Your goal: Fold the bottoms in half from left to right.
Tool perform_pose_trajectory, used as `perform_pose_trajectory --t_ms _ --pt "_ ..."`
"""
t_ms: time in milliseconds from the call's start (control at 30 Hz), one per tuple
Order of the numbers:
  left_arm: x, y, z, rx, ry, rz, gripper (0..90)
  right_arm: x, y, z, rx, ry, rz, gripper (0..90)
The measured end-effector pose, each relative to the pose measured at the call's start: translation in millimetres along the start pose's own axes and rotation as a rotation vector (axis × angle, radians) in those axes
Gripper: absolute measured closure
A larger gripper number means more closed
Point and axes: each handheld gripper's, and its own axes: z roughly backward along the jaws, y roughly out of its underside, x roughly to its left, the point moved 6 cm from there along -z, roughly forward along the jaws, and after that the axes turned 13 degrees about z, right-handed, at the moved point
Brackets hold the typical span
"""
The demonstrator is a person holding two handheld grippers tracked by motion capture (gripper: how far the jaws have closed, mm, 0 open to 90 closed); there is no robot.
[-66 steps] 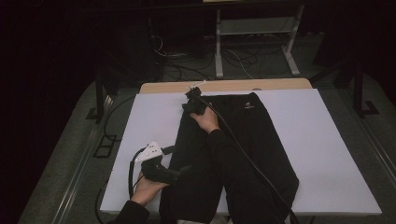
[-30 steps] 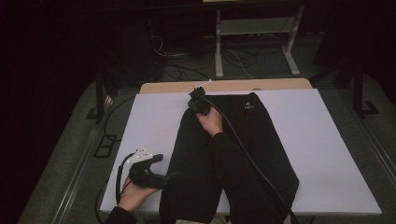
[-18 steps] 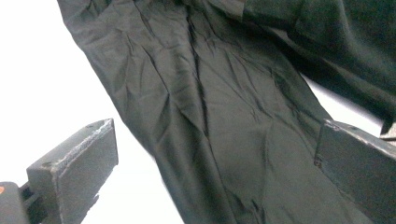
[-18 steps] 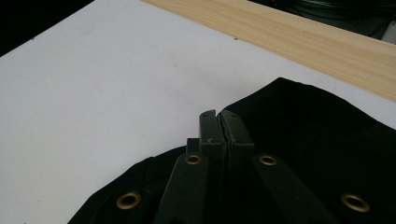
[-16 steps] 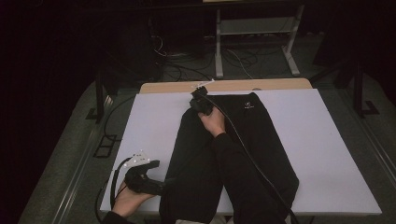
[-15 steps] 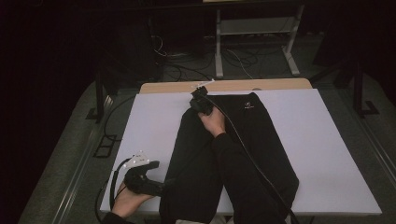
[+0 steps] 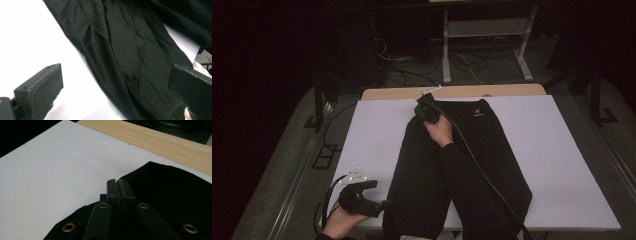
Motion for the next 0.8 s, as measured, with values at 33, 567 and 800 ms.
perform_pose_trajectory --t_ms 33,567,800 --pt "0.2 1.1 0.1 0.006 0.003 -0.001 0.0 0.4 -0.4 0.4 0.000 0.000 -0.001 86.8" --pt "-2.6 12.0 -7.3 0.137 0.047 -0.025 0.0 0.3 -2.0 5.2 -0.015 -0.013 0.004 86.8" --pt "-2.0 14.6 -5.3 0.129 0.073 -0.028 13.9 -1.9 -1.2 7.4 -0.026 -0.007 0.003 86.7"
